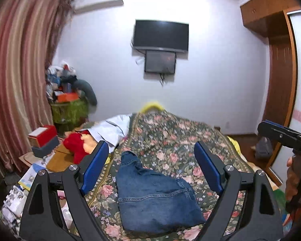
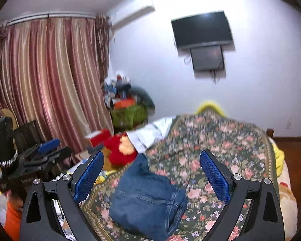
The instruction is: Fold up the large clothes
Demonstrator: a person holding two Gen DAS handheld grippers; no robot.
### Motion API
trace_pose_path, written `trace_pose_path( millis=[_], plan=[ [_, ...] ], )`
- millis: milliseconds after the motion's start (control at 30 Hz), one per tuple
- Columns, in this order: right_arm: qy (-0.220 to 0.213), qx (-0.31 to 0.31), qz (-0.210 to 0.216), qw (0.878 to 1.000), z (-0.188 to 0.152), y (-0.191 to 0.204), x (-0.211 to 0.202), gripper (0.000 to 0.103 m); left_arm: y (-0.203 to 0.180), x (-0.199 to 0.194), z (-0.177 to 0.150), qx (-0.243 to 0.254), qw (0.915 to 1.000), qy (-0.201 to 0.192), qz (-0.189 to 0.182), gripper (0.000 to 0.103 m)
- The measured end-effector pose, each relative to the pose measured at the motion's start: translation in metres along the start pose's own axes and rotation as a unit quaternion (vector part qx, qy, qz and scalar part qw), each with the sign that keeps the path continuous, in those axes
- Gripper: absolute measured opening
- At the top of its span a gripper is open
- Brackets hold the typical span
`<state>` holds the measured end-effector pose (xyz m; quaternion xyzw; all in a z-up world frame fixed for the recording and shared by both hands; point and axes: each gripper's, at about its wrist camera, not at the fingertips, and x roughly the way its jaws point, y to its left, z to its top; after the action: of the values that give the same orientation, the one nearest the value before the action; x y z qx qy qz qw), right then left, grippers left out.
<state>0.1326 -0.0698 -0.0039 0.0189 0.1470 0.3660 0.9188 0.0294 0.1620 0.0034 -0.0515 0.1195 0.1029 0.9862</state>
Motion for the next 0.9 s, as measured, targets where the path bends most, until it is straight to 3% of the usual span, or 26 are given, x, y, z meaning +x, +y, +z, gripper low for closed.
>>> trace_pose_path(
  millis=[100, 267, 467, 900],
  plan=[
    [-0.026, -0.005, -0.009, 1.0, -0.009, 0.016, -0.024, 0.096, -0.012, -0.022, -0.009, 0.005, 0.9993, -0.024, 0.029, 0.088],
    [-0.042, -0.008, -0.03, 0.999, -0.027, 0.03, -0.044, 0.096, -0.024, -0.041, -0.022, 0.004, 0.9983, -0.035, 0.046, 0.088],
    [-0.023, -0.02, -0.051, 0.998, -0.043, 0.038, -0.049, 0.097, -0.026, -0.046, -0.031, -0.008, 0.9987, -0.031, 0.041, 0.088],
    [-0.015, -0.018, -0.047, 0.999, -0.046, 0.04, -0.046, 0.098, -0.026, -0.042, -0.034, -0.018, 0.9992, -0.019, 0.031, 0.088]
  ],
)
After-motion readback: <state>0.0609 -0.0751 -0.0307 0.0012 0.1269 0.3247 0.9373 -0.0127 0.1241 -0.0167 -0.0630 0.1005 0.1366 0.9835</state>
